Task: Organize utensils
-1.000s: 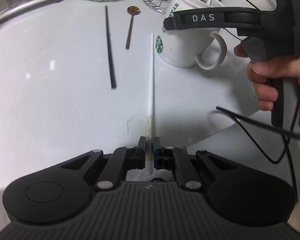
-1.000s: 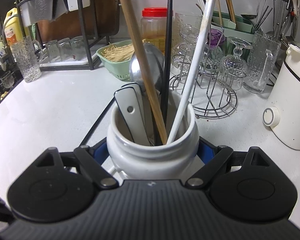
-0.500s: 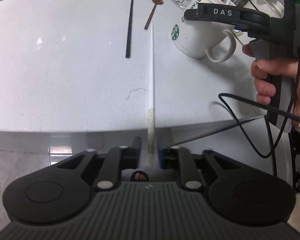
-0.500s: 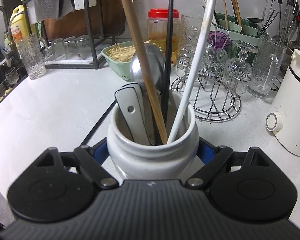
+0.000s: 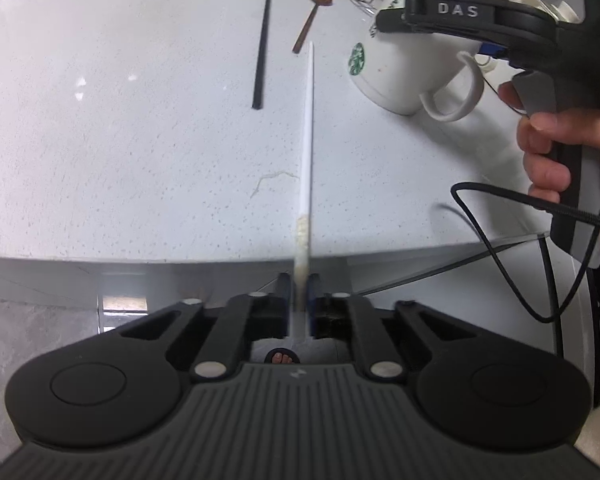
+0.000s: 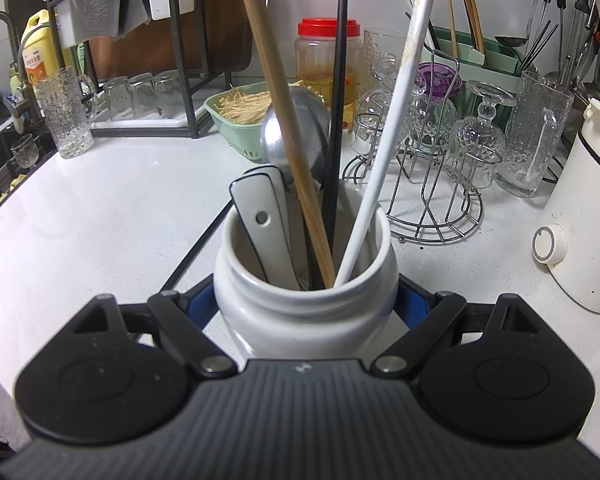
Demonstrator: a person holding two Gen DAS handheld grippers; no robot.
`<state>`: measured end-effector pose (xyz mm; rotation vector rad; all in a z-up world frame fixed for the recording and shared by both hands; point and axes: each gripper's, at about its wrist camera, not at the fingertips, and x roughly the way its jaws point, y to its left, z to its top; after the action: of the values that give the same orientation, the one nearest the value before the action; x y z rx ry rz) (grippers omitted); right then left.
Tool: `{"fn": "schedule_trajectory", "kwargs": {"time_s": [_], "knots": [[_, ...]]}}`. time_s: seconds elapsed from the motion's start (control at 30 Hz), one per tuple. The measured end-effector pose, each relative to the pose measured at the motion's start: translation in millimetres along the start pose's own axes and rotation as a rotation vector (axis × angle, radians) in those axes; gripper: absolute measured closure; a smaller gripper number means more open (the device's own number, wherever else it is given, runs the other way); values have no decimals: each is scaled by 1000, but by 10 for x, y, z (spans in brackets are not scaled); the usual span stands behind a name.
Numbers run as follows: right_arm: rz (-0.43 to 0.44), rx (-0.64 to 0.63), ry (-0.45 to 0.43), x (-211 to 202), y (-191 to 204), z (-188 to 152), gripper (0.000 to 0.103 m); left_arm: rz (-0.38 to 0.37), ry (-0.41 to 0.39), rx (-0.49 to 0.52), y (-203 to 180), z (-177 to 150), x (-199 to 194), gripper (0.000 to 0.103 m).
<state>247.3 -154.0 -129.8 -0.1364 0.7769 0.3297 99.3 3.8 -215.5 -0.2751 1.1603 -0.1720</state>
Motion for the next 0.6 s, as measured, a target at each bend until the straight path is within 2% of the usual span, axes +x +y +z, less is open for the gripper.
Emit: {"fn": "schedule_trajectory", "kwargs": {"time_s": [0.17, 0.3, 0.6], "knots": [[-1, 5, -1, -2, -1, -2, 12, 6, -31, 69, -75, 63, -196, 95], [-15, 15, 10, 0, 20, 14, 12, 11, -62, 80, -88, 164, -370, 95], [-23, 19, 24, 6, 32, 30, 12, 1, -144, 139, -50, 626, -898, 95]]}}
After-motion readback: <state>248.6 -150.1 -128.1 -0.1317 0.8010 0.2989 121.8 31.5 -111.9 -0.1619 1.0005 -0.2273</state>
